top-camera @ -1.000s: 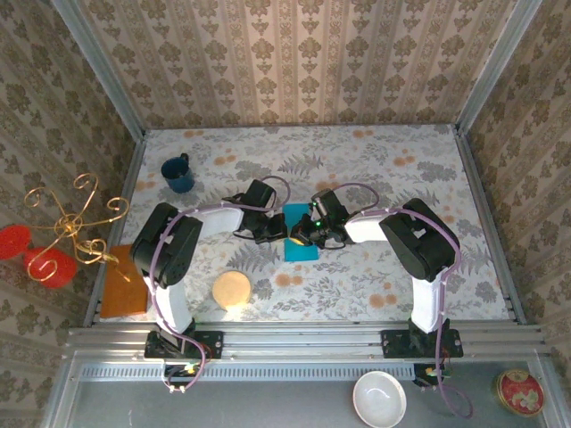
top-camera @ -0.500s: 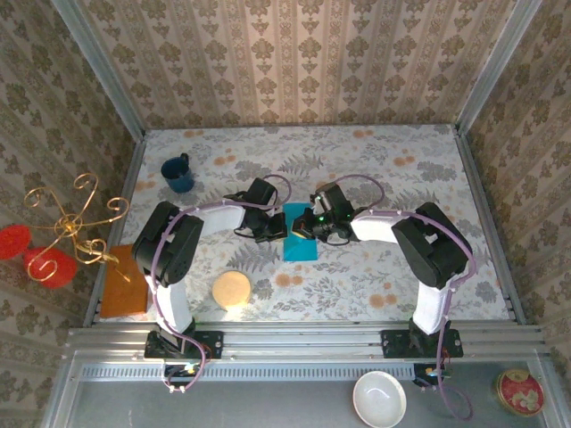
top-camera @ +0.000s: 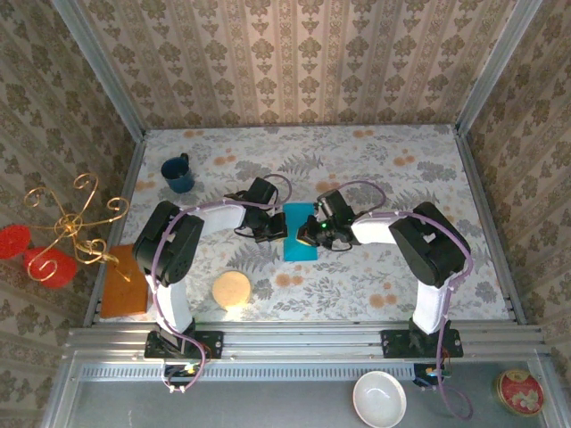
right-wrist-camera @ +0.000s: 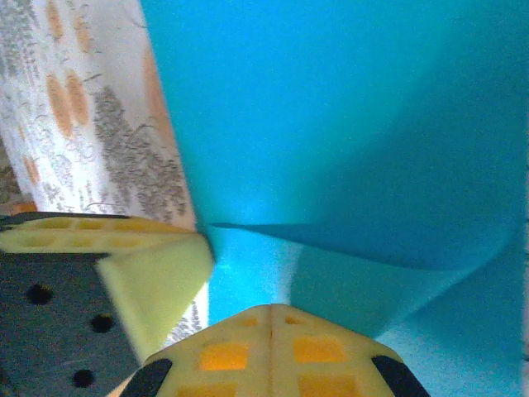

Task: Fold a paper plane with a square sheet of paper (pick it up from the middle)
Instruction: Fold the triangle a second time at the center of the table.

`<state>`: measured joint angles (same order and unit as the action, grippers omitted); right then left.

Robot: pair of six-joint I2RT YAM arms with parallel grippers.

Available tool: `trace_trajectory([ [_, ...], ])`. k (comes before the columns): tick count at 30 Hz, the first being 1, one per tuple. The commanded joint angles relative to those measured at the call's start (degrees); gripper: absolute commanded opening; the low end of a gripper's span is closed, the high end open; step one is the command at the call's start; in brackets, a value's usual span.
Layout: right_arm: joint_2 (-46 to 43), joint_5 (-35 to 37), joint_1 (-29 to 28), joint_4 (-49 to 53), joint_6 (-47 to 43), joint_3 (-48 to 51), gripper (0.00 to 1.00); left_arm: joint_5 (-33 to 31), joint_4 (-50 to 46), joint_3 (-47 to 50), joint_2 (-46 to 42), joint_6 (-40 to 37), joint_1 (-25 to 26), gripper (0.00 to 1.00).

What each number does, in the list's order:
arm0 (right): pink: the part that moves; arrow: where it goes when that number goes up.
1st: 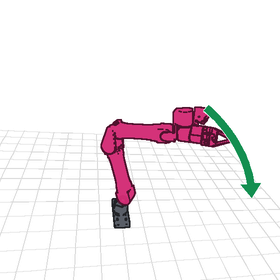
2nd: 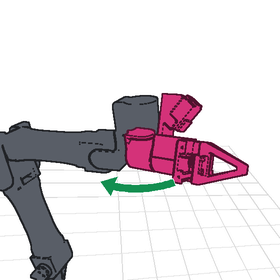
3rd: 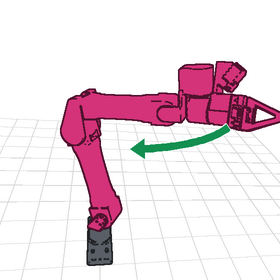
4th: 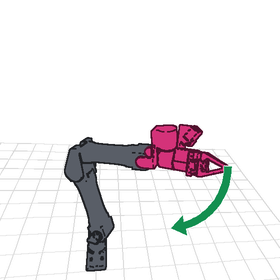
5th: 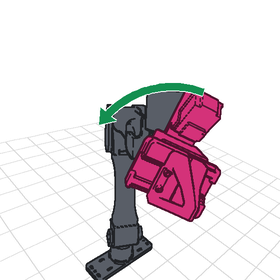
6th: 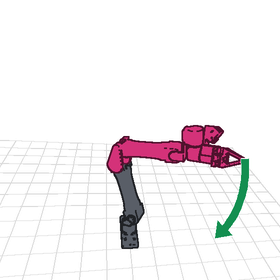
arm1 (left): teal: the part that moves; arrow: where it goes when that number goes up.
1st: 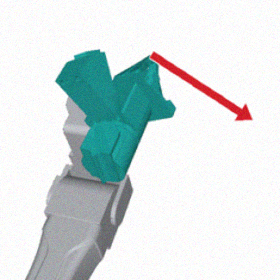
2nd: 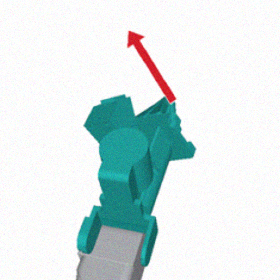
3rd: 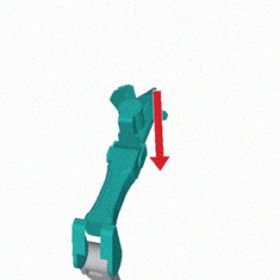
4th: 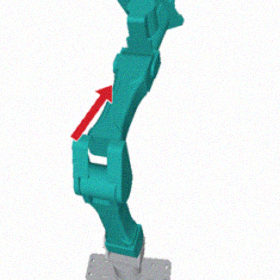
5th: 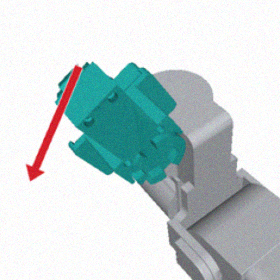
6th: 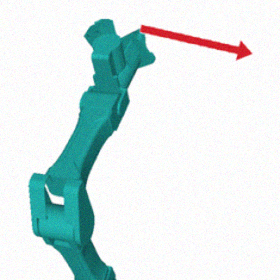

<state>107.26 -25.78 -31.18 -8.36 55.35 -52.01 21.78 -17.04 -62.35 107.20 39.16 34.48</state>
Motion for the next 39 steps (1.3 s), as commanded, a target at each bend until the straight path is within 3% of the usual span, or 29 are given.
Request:
trace_trajectory([
  [1, 1.54, 2.61, 0.51, 2.24, 0.70, 1.61, 0.00, -3.85, -4.92, -0.05, 2.07, -1.19, -0.13, 0.00],
  [11, 3.13, 4.65, 0.62, 5.61, 2.39, 2.00, 0.00, -2.39, -3.36, -2.62, -3.64, -2.81, 1.31, 0.00],
  [21, 4.29, 5.25, 0.77, 9.57, 4.03, 0.24, 0.00, 2.07, 1.75, 4.99, -9.19, 3.46, 5.55, 0.05],
  [39, 4.88, 4.60, 1.12, 10.70, 5.29, -0.19, 0.00, 3.35, 3.53, 5.59, -4.76, 3.92, 7.54, 0.07],
])
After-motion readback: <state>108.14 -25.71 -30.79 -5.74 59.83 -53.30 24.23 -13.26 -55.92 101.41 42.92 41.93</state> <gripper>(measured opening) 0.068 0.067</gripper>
